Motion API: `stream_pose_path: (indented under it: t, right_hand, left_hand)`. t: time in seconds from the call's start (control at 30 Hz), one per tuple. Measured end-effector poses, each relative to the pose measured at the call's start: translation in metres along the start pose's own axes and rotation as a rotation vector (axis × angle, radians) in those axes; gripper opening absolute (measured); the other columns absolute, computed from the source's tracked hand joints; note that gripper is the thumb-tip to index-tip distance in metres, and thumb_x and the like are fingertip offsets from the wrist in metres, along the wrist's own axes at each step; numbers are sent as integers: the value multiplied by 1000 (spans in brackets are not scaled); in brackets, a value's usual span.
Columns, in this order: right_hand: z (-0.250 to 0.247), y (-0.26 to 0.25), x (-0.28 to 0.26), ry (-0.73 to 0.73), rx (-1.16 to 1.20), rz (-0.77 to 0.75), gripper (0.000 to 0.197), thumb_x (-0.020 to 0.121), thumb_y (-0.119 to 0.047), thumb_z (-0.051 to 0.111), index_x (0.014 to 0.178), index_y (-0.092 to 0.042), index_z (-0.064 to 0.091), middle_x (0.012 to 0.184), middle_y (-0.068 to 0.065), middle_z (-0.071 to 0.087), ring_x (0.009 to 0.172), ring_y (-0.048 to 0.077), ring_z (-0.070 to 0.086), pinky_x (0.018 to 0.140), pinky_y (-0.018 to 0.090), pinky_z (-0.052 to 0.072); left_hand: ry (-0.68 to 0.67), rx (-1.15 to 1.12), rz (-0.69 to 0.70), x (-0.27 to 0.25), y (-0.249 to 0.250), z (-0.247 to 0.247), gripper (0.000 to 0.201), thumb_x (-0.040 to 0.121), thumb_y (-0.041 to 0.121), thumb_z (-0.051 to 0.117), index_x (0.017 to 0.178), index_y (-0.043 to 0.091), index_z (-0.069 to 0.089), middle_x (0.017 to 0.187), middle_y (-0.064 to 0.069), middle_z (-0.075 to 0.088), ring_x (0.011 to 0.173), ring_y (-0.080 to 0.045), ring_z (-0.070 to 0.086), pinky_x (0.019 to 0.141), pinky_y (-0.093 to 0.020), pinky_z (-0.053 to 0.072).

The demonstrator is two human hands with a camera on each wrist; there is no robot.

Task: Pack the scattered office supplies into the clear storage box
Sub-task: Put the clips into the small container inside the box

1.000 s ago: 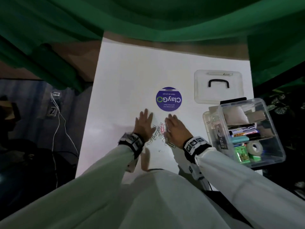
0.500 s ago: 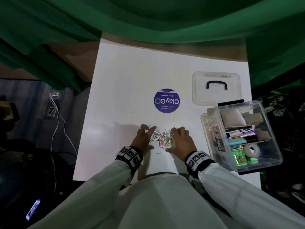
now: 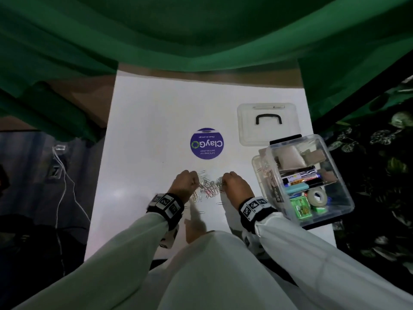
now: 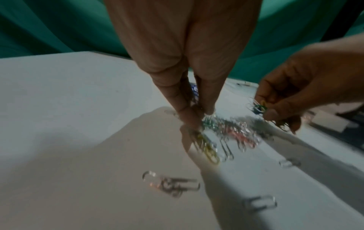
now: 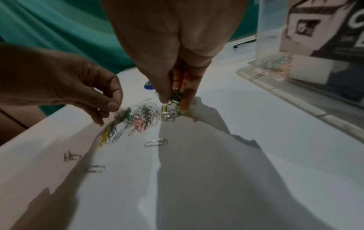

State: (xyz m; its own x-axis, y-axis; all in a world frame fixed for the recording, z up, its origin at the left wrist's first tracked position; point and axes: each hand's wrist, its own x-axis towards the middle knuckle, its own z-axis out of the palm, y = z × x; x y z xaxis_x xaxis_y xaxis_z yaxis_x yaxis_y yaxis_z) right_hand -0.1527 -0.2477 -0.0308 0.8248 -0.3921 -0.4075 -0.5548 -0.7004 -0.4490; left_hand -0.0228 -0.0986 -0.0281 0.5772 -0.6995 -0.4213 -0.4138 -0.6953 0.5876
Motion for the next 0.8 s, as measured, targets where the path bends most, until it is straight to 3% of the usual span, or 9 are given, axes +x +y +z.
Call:
stream_pose_path:
  t: [0.1, 0.17, 0.23, 0.33, 0.43, 0.57, 0.67, 0.8]
  right_hand:
    - [-19, 5, -13, 92, 104, -29, 10, 87, -7, 57, 96, -7, 61, 97, 11, 60, 88, 32, 59, 70, 33, 41]
    - [-39, 8, -26, 160, 175, -56, 9, 88, -8, 59, 96, -10, 62, 95, 7, 59, 85, 27, 59, 72, 34, 45]
    - [-62, 13, -40, 233, 236, -61, 7, 89, -10, 60, 95, -12, 61, 92, 2, 59, 81, 19, 57, 73, 32, 48]
    - [-101, 26, -61, 391, 326, -54, 10, 87, -10, 67, 96, -11, 64, 89, 2, 61, 78, 16, 58, 74, 29, 50]
    - [-137, 46, -67, 478, 338, 42, 12, 86, -12, 70, 98, -11, 65, 90, 1, 65, 80, 14, 60, 72, 19, 46]
    - [-165, 73, -49, 406, 152, 227, 5, 85, -13, 70, 88, -11, 67, 86, 8, 71, 84, 25, 67, 71, 26, 49]
    - [-170, 81, -26, 226, -94, 345, 17, 88, -14, 59, 103, -10, 66, 104, 16, 70, 99, 30, 66, 75, 30, 45]
    - [-173, 85, -17, 117, -136, 364, 30, 89, -15, 60, 118, -11, 63, 118, 14, 66, 113, 29, 61, 88, 35, 46]
  left_hand:
    - [23, -54, 4, -6, 19, -16, 7, 78, 4, 61, 75, 9, 64, 78, -6, 61, 73, -22, 58, 67, -29, 43]
    - [53, -113, 7, -12, 43, -25, 7, 79, 3, 62, 76, 9, 64, 76, -2, 63, 67, -14, 56, 59, -14, 41]
    - [70, -252, 16, -14, 73, -31, 7, 80, 4, 64, 77, 9, 64, 71, -1, 64, 61, -8, 57, 54, -7, 40]
    - [83, -437, 95, -8, 124, -31, 5, 83, 2, 66, 80, 6, 63, 64, 2, 60, 56, -2, 59, 55, -9, 44]
    - [84, -468, 184, 12, 173, -23, 5, 83, 2, 67, 81, 5, 63, 62, 5, 58, 60, -11, 62, 55, -13, 48]
    - [44, -328, 242, 45, 221, -3, 8, 80, 1, 65, 77, 8, 63, 63, 3, 61, 59, -16, 62, 62, -26, 54]
    - [4, -197, 244, 62, 237, 15, 11, 78, -2, 59, 79, 5, 67, 74, -6, 69, 72, -22, 66, 74, -36, 56]
    - [-41, -72, 283, 69, 241, 25, 26, 81, -2, 56, 100, 10, 68, 100, -10, 71, 93, -24, 66, 78, -25, 49]
